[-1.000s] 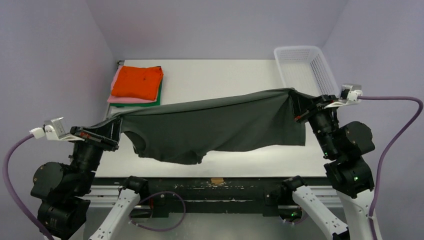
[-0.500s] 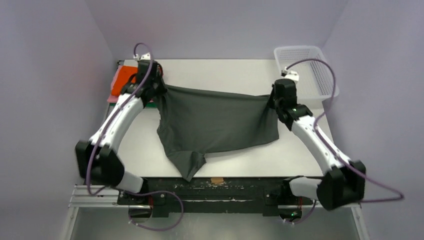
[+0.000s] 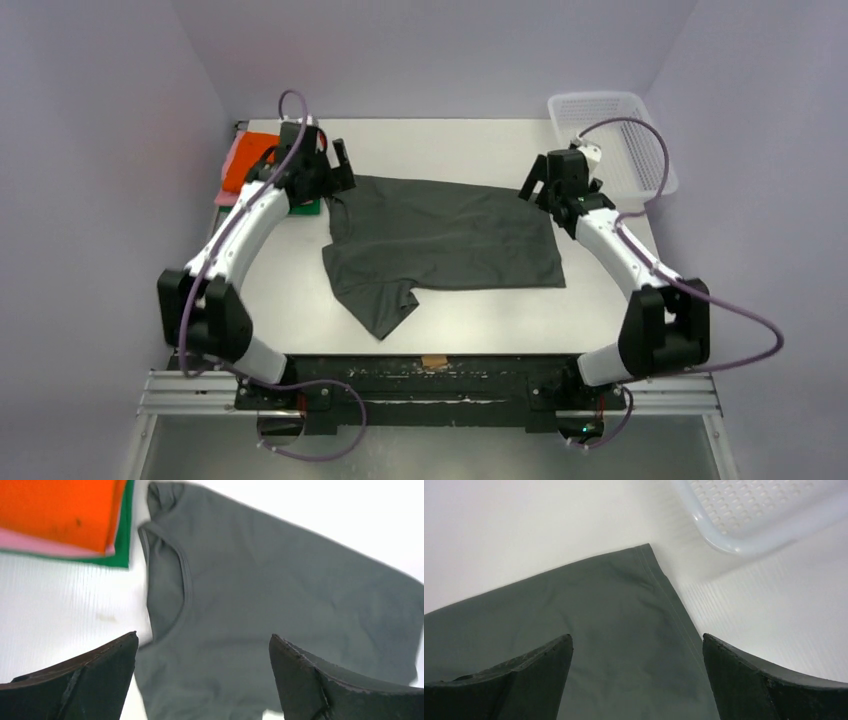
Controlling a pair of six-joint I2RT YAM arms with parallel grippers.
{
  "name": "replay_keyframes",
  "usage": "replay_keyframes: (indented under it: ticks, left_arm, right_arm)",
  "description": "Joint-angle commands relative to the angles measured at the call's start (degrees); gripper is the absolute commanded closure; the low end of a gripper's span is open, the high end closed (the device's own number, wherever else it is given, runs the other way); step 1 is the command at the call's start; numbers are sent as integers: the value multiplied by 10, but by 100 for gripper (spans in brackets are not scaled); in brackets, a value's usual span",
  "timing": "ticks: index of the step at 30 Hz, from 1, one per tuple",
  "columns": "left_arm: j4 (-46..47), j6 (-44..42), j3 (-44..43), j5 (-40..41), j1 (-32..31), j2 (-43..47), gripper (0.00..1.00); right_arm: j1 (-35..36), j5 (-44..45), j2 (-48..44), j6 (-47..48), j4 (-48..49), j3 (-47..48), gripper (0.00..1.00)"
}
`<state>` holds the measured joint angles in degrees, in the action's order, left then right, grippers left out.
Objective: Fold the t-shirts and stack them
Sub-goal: Flatten out the tshirt
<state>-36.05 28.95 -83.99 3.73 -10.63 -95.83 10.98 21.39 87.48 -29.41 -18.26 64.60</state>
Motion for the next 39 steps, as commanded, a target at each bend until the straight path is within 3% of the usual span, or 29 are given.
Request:
replay_keyframes:
  ticks: [1, 8, 15, 19, 31, 35, 37, 39]
  left_arm:
    - [18, 30, 155, -6, -51, 184, 0]
    - [22, 118, 406, 19, -221, 364, 0]
    - [-15, 220, 475, 78, -399, 371, 4]
    - [10, 240, 484, 68, -430, 324, 20]
    - [35, 247, 432, 88, -447, 161, 47]
    - [57, 248, 425, 72, -448, 118, 70]
    - [33, 258, 417, 90, -448, 107, 99]
    - [3, 273, 414, 119, -448, 113, 100]
  right_arm:
    - [1, -1, -96, -49, -2, -84, 1]
    - [0, -15, -246, -86, -18, -209, 1]
    - [0, -24, -321, -99, -32, -258, 1]
    - [0, -34, -328, -90, -37, -263, 1]
    - [0, -27, -307, -80, -28, -265, 2]
    - [1, -8, -297, -84, -32, -266, 2]
    - [0, 7, -291, -92, -40, -265, 1]
    - [-5, 20, -287, -101, -52, -263, 1]
